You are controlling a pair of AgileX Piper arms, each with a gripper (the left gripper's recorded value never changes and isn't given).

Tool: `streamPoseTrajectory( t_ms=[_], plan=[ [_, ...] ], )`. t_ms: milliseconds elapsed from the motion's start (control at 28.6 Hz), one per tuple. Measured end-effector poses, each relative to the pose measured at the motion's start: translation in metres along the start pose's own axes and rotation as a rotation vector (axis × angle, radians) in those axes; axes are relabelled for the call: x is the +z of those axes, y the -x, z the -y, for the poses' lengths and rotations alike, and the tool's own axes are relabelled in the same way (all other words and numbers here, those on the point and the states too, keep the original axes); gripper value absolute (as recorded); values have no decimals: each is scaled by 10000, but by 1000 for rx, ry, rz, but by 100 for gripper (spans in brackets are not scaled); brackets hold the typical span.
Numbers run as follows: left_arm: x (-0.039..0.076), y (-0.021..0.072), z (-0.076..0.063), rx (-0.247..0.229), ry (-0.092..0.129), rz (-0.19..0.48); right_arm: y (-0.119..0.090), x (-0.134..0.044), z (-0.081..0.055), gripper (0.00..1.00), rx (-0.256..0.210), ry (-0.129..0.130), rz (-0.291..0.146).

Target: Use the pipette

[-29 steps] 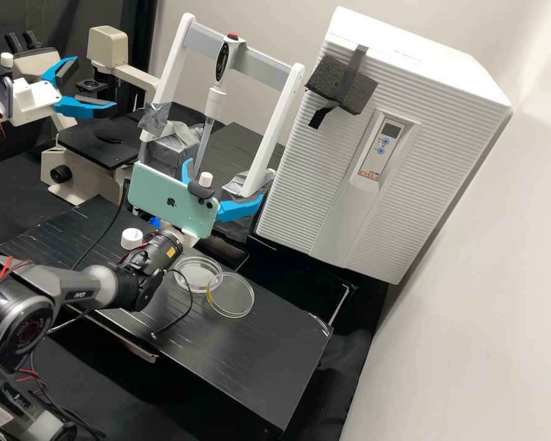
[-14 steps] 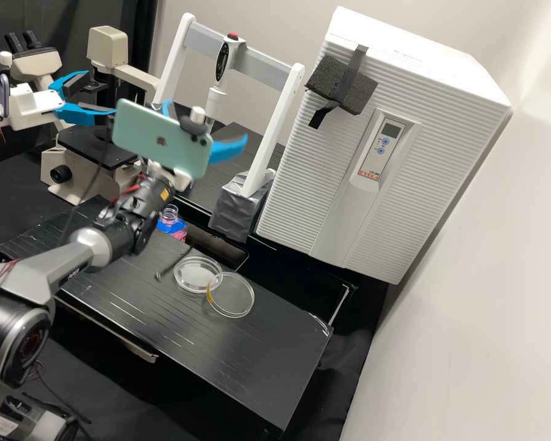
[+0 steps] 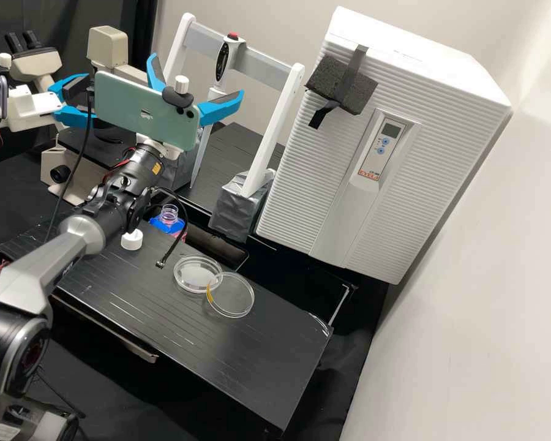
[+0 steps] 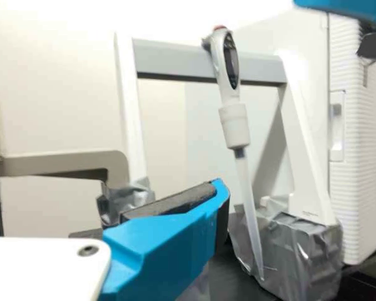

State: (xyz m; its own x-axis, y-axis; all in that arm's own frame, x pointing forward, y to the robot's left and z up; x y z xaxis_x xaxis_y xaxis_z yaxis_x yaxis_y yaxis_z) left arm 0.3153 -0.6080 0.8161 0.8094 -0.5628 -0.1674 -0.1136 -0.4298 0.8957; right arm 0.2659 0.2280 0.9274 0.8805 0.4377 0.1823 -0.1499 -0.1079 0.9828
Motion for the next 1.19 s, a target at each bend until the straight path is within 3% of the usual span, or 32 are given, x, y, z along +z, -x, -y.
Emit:
streamPoseTrajectory(
  t_ms=[349, 419, 594, 908, 943, 1188],
  plan=[
    [-123, 113, -130, 32, -15, -52, -459, 93, 175, 100, -33, 53, 106],
    [-152, 121, -138, 34, -18, -61, -548, 134, 212, 100, -42, 78, 129],
    [-175, 131, -154, 38, -7, -69, -714, 200, 296, 100, -65, 114, 164],
    [-187, 135, -158, 39, -8, -72, -904, 332, 437, 100, -105, 141, 215],
    [-187, 135, -158, 39, -8, -72, -913, 350, 457, 0, -111, 139, 219],
    [-187, 135, -158, 39, -8, -72, -949, 397, 409, 0, -105, 138, 241]
  ],
)
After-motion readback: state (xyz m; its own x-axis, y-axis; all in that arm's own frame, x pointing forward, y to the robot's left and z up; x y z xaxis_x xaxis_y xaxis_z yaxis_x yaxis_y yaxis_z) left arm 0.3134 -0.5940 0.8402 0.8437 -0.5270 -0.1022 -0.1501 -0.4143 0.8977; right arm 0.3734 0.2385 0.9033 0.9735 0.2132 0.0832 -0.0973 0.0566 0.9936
